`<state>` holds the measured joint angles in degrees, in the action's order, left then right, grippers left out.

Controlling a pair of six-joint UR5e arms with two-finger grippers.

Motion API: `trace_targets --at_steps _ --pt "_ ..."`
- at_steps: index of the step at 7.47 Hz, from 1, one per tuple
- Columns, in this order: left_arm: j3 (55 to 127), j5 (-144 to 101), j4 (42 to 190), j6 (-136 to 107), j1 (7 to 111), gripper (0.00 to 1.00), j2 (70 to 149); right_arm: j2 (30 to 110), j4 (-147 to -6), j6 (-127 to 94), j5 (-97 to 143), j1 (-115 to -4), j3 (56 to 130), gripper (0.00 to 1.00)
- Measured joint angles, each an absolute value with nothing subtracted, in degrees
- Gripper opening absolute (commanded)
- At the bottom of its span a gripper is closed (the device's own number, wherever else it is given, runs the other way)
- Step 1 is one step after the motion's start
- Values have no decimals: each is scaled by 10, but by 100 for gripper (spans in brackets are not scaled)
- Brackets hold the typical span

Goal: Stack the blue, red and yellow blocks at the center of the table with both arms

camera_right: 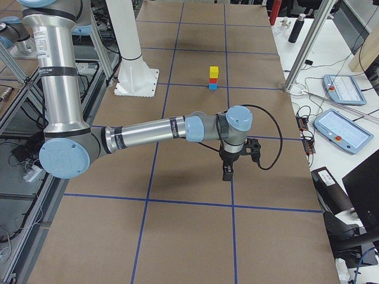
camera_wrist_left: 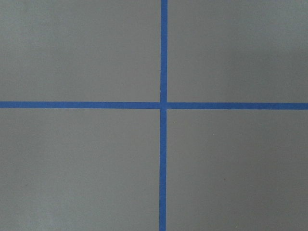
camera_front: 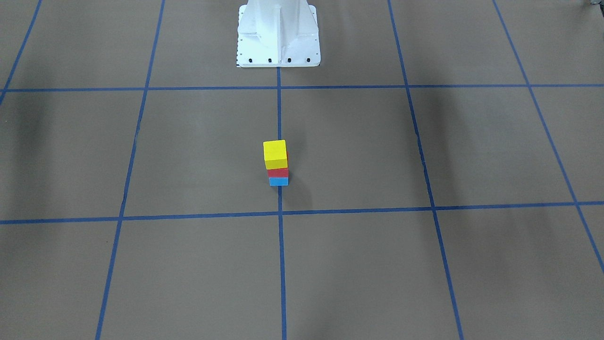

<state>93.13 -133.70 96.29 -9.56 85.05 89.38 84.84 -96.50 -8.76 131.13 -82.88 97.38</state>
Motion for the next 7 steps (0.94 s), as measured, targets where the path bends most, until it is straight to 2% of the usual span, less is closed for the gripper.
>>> trace_targets --at_steps 7 --pt "932 -1331 966 -96 850 100 894 851 -965 -88 1312 -829 975 99"
